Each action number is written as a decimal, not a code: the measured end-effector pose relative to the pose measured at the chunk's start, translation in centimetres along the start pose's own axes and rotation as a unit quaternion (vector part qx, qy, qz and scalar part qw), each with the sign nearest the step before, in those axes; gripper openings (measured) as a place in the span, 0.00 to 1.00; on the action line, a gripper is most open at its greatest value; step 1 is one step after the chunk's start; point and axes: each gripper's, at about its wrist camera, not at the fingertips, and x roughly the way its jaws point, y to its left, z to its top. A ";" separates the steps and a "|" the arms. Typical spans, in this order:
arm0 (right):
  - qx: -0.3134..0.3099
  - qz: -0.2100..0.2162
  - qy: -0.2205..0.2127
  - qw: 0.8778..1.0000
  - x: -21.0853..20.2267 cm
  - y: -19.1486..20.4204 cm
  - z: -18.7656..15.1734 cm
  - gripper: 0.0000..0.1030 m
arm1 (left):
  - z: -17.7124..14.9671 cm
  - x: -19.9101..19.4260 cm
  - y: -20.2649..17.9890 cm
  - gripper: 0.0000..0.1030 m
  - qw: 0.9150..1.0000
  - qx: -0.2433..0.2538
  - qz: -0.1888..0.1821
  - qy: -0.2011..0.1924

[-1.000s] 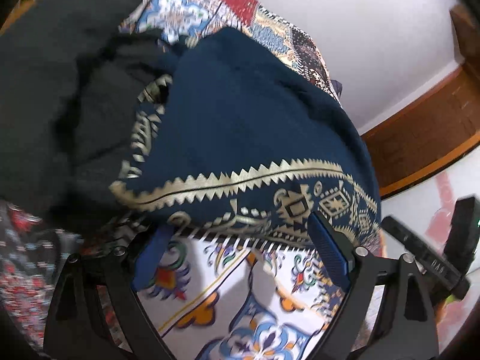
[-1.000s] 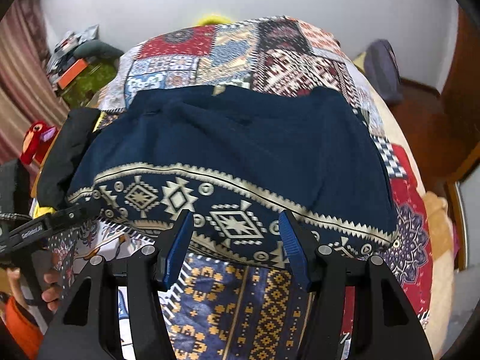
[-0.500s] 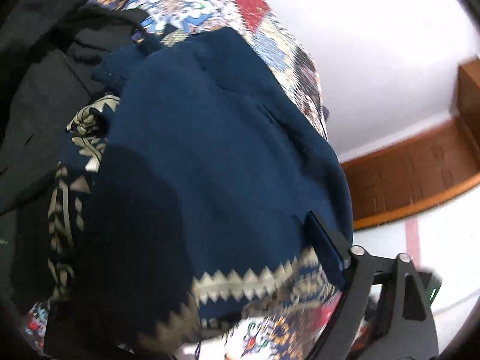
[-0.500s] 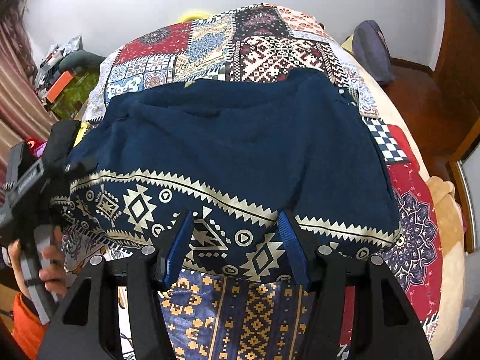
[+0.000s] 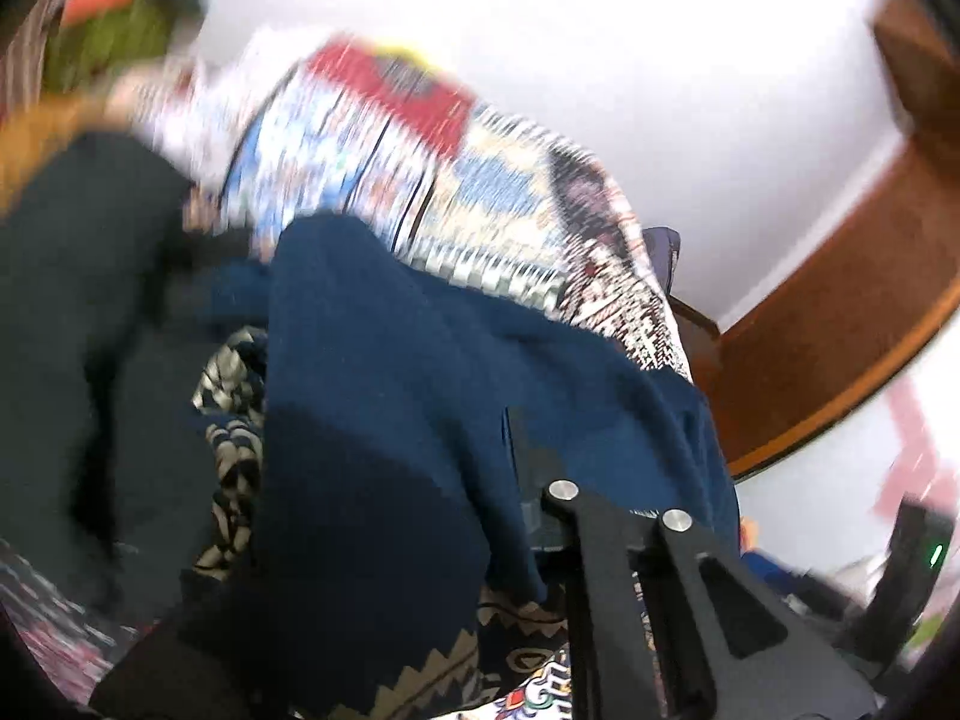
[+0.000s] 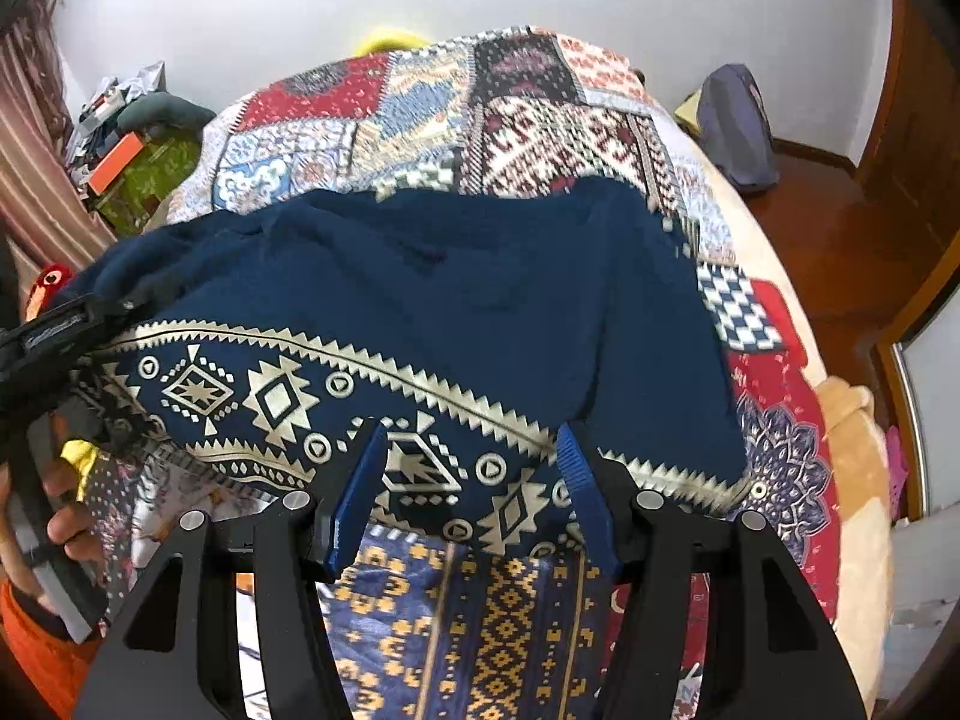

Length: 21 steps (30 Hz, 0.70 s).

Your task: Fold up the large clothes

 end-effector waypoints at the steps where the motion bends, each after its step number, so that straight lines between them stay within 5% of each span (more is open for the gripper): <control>1: -0.004 0.002 -0.004 1.000 -0.4 0.5 0.3 0.53 | 0.2 -1.1 -0.7 0.11 1.000 0.017 0.004 -0.013; 5: -0.025 0.013 -0.023 0.999 -1.6 3.2 1.3 0.53 | 1.1 -5.5 -2.1 0.11 0.995 0.076 0.035 -0.061; 11: -0.062 0.050 -0.024 0.997 -0.2 9.5 1.9 0.53 | 1.9 -9.3 0.0 0.11 0.990 0.086 0.060 -0.090; 16: -0.097 0.068 0.007 0.993 3.5 14.2 0.3 0.53 | 0.7 -9.9 2.7 0.11 0.986 0.102 0.102 -0.089; 21: -0.111 0.073 0.070 0.989 8.2 15.6 -1.8 0.54 | -0.4 -6.3 5.9 0.13 0.987 0.074 0.133 -0.048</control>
